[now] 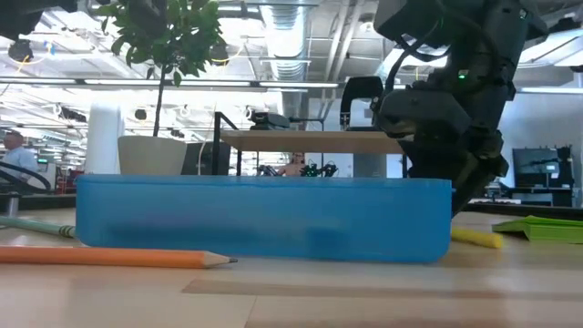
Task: Pack school essentials
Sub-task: Put the yellow pen into the supply box
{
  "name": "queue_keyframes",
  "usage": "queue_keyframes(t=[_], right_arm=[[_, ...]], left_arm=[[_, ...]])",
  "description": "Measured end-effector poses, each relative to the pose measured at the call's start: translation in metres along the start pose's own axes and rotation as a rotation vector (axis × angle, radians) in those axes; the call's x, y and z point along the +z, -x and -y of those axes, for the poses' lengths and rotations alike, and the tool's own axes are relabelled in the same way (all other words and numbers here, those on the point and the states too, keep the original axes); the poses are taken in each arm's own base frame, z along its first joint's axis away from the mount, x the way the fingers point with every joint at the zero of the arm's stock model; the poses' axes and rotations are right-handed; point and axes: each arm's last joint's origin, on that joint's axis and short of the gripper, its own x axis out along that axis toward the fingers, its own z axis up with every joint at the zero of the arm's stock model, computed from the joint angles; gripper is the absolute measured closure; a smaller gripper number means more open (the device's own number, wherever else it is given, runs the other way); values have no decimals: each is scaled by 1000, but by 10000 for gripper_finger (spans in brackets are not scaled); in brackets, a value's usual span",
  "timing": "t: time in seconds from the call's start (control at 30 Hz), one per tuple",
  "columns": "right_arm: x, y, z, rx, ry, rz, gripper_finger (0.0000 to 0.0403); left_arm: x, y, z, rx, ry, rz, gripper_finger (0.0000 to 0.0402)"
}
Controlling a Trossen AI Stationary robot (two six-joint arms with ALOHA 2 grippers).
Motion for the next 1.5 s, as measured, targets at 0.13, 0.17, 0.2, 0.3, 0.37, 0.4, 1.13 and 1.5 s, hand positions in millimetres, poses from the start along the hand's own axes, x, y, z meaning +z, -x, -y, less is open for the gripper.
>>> queue_keyframes(t=[0.13,0.17,0.2,0.3,0.37,0.4,1.13,1.5], right_arm=[[-2,0,4,-38,8,-18,279],[-2,0,4,-45,9,-22,287],[-2,0,5,-51,10,-25,294],[-3,-1,5,-51,60,-27,317],[-2,2,4,-34,80,-21,336],[-1,3,4,-29,78,-19,346],[11,70,30,-36,6,76,389],[30,83,-2,289,151,288,392]], left_arm=[[0,0,0,0,0,-2,386],[0,0,0,0,0,-3,386],[0,0,0,0,0,-3,386],[0,0,0,0,0,-3,386],[0,0,0,0,0,-3,386],[0,0,0,0,0,-3,386],[-1,0,0,-1,2,-9,386],[2,3,0,-4,-16,-10,386]])
